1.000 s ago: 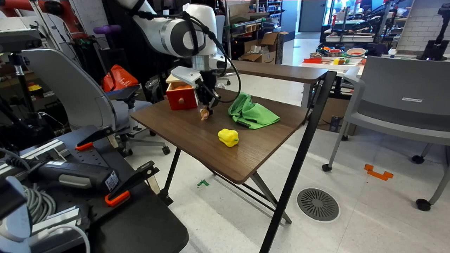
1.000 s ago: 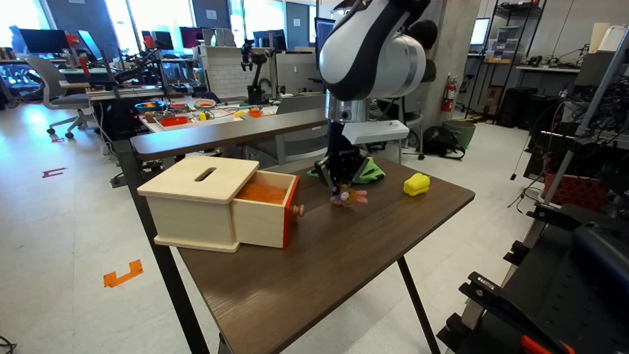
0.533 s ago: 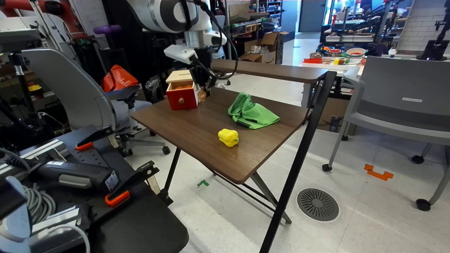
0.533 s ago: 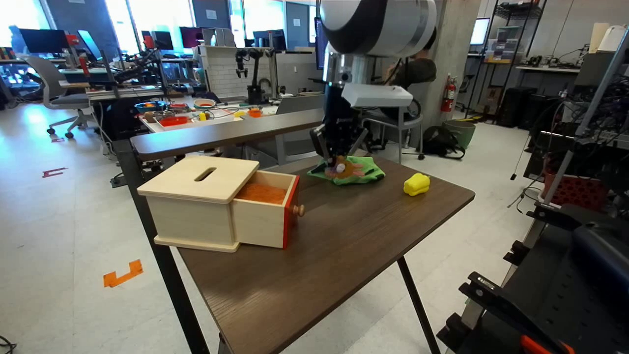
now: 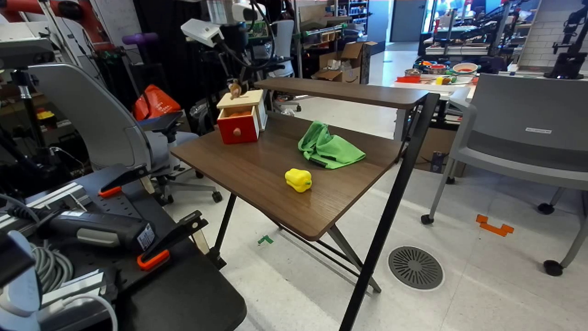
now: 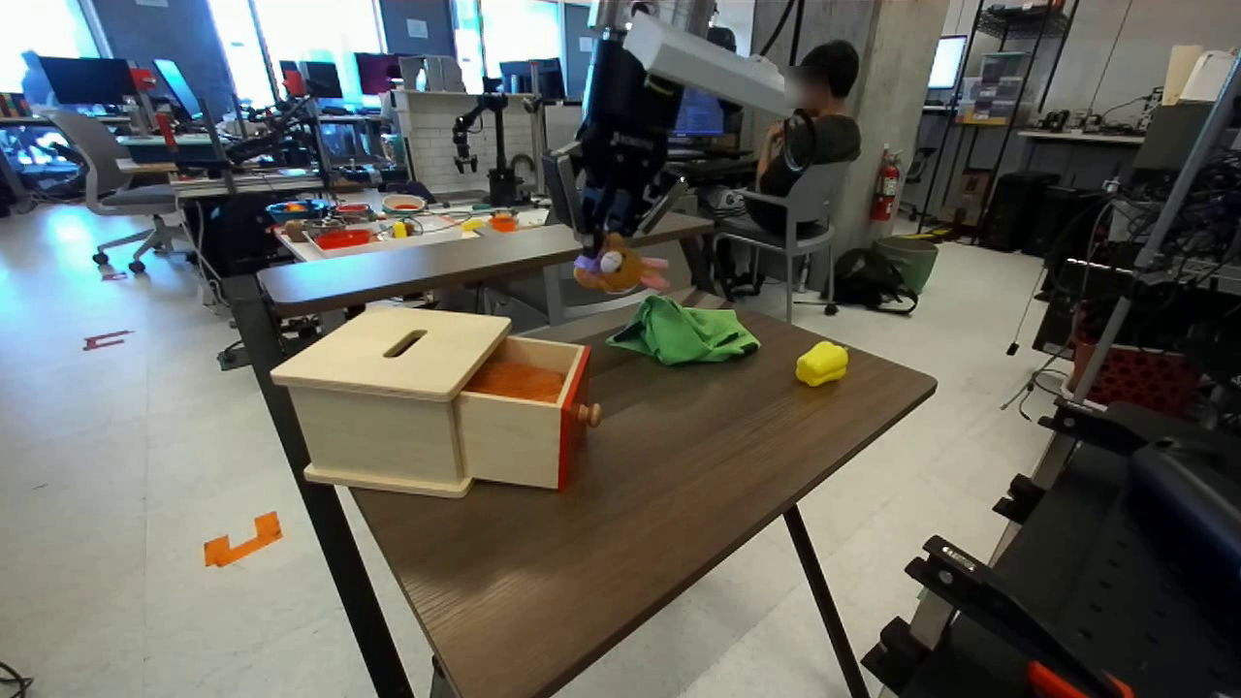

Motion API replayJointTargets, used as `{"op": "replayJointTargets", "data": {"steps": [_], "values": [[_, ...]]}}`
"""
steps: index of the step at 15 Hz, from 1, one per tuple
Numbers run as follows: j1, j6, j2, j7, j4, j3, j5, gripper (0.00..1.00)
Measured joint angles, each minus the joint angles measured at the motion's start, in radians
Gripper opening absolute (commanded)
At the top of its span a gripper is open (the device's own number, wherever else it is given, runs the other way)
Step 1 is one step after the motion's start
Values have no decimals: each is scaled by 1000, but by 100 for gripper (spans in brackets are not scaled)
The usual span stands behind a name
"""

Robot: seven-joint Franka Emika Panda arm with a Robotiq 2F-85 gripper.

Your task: Put the doll in the drawer

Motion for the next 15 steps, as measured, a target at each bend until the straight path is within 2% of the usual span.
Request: {"op": "replayJointTargets", "data": {"steps": [6,13,14,15], "values": [[72,3,50,118,-11,7,16,4],[95,87,126,260,17,-16,17,4],[95,94,133,274,26,-21,17,28],[95,96,140,285,35,-24,17,41]]}}
